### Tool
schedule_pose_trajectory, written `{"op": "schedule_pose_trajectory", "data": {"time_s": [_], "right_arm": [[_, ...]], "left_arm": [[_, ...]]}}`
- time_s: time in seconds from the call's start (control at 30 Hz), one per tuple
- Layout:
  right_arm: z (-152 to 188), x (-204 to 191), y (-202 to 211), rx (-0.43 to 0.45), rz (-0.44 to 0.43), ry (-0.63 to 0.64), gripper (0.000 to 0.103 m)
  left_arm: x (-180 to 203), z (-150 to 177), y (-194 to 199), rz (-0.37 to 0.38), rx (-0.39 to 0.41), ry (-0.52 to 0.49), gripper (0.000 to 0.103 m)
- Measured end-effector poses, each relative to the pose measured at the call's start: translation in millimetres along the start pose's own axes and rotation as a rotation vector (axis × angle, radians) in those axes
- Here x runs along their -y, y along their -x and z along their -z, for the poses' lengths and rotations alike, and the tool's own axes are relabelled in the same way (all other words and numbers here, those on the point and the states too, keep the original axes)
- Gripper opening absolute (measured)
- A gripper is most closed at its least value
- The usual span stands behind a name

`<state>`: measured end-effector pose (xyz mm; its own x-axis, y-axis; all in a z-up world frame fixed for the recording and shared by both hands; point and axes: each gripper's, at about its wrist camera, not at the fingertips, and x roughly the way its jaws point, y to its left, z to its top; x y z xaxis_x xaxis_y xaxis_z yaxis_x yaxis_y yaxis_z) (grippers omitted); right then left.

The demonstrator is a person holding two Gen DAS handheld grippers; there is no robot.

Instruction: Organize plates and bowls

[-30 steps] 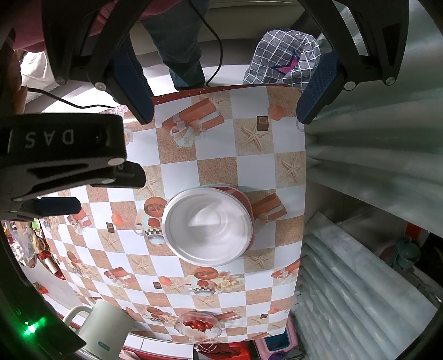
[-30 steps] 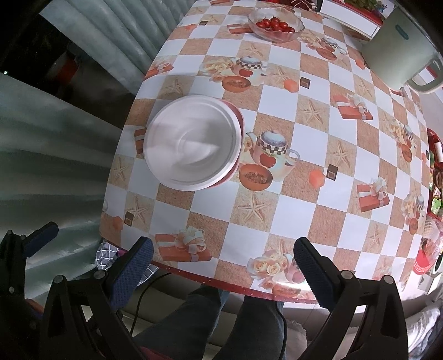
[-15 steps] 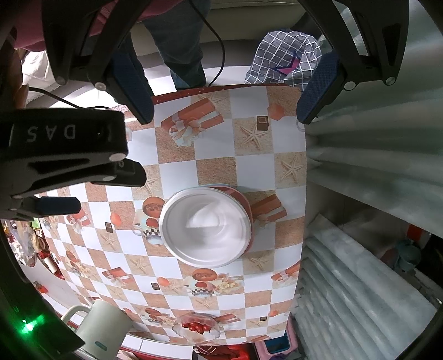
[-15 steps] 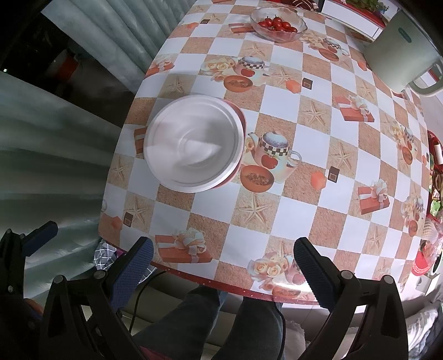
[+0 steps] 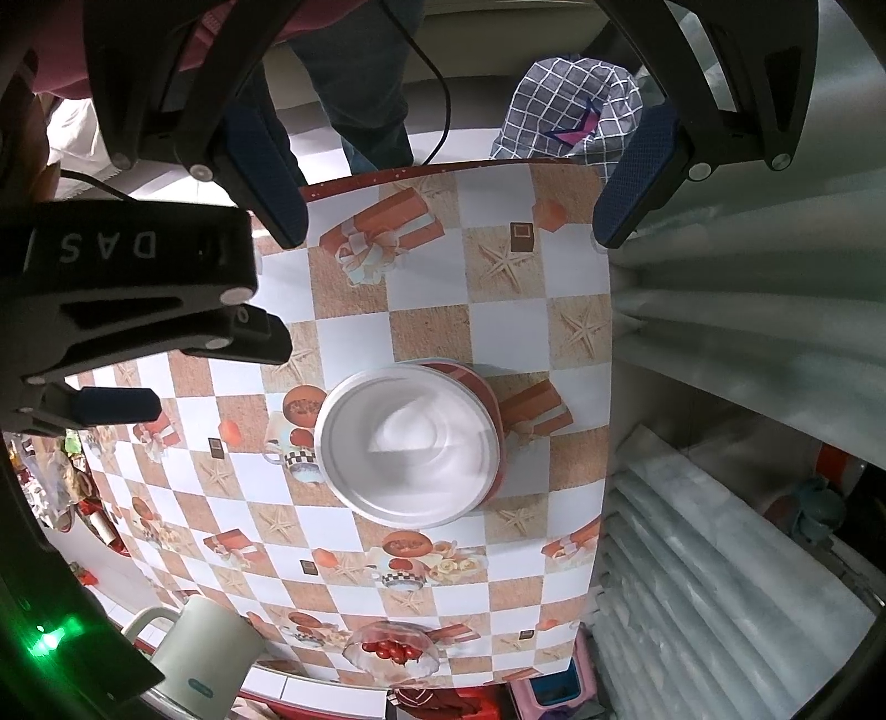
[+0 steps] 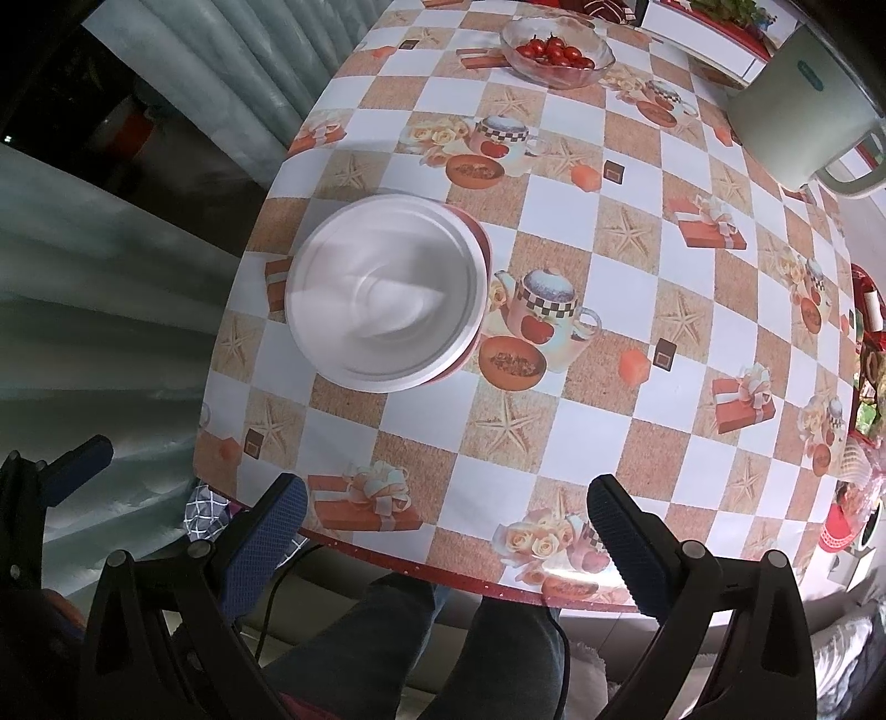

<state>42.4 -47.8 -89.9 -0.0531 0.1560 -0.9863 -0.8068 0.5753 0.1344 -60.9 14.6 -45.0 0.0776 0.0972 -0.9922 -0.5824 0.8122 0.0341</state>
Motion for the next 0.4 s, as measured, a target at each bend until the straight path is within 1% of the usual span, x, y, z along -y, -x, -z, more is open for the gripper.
{"op": "schedule_pose_trajectory", "data": {"time_s": [0.3,0.4], "right_arm": [[-0.8,-7.2,-3.4,-0.007,0.008,0.023,0.102],[-0.8,-7.8,-4.1,-0.007,0.012,0.024,0.102]], "left_arm": [[-3.4,-0.5,-2.5,-0.005,0.0,0.004,0.103],[-8.5,-1.8,1.7,0.02,0.052,0.005,0.103]]}}
